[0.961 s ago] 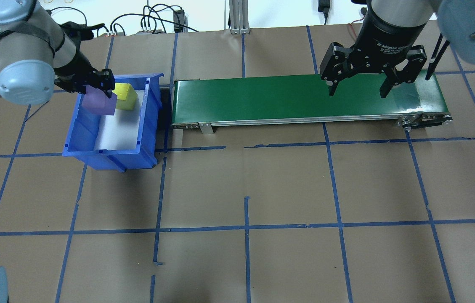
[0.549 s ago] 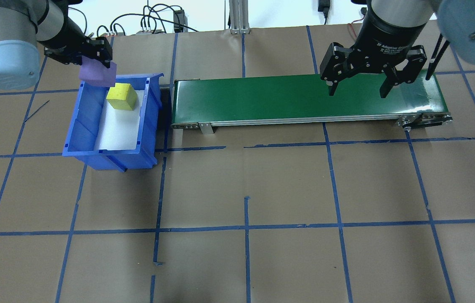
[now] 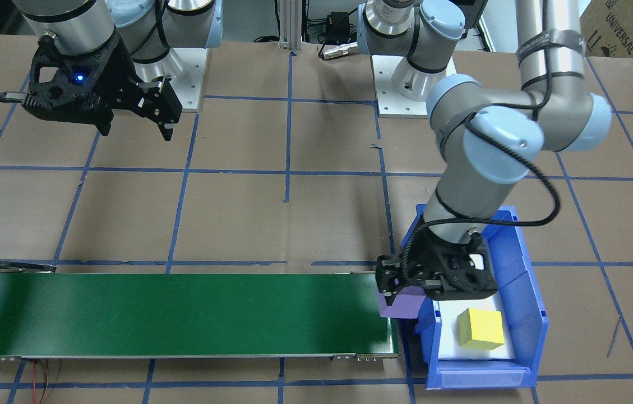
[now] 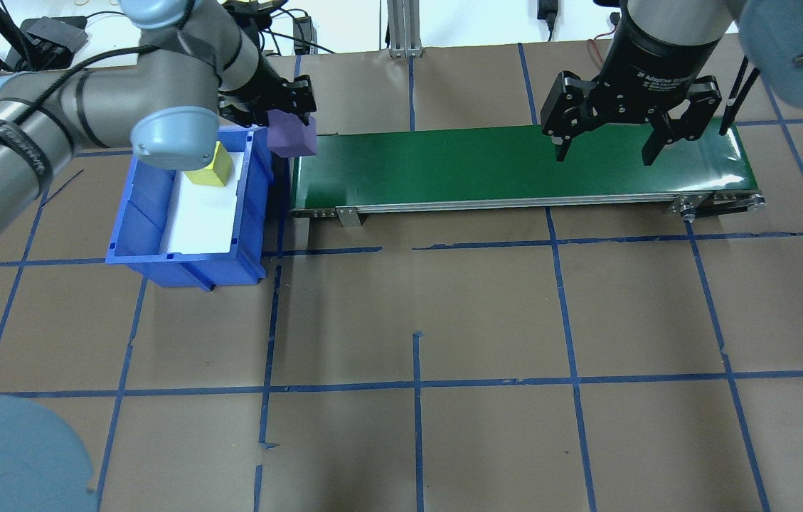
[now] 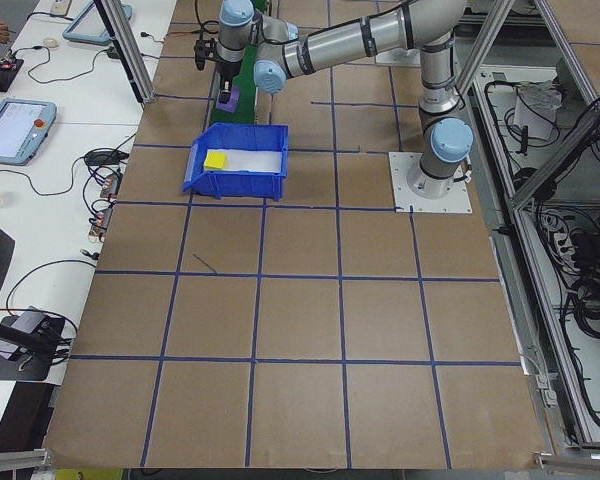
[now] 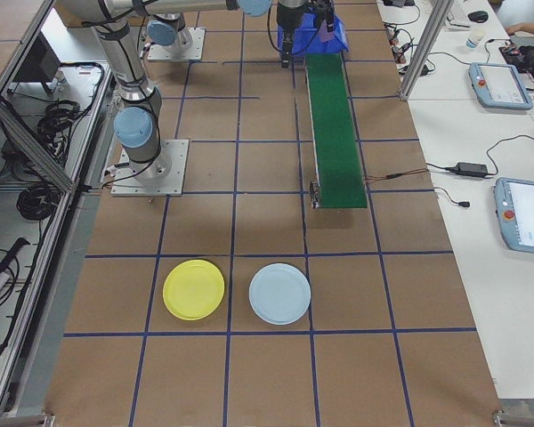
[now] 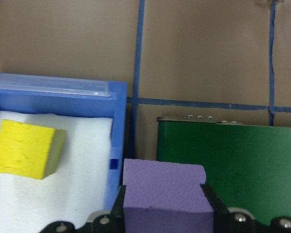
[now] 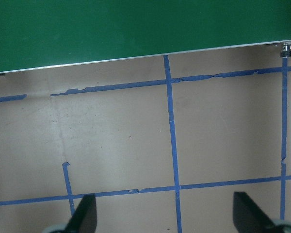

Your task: Move block left to right into plate

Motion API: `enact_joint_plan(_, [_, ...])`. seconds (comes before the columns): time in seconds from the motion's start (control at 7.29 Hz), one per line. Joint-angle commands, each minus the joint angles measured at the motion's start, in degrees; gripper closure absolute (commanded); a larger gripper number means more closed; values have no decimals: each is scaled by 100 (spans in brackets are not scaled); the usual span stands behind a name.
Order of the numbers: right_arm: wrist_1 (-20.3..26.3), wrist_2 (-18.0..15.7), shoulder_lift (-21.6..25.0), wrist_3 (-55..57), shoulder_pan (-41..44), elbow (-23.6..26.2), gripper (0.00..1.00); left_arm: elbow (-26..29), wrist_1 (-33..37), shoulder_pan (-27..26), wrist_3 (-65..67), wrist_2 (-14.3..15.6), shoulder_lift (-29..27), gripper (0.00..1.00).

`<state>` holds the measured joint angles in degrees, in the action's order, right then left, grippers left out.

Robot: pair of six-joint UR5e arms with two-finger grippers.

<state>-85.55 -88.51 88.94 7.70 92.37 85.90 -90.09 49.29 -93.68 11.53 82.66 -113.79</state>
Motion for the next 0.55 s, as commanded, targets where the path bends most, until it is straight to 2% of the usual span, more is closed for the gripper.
enact_joint_plan(0.0, [4, 0, 0, -6, 0, 6, 0, 0, -236, -213, 358, -83, -275, 74])
enact_joint_plan(0.14, [4, -9, 0, -6, 0, -3, 0, -52, -183, -213, 628, -240, -284, 41])
enact_joint_plan(0.27, [12, -26, 0, -14, -9, -3, 0, -79, -183, -213, 692, -242, -336, 11])
enact_joint_plan(0.41, [12, -26, 0, -23, -9, -3, 0, -79, -165, -213, 675, -242, -345, 0])
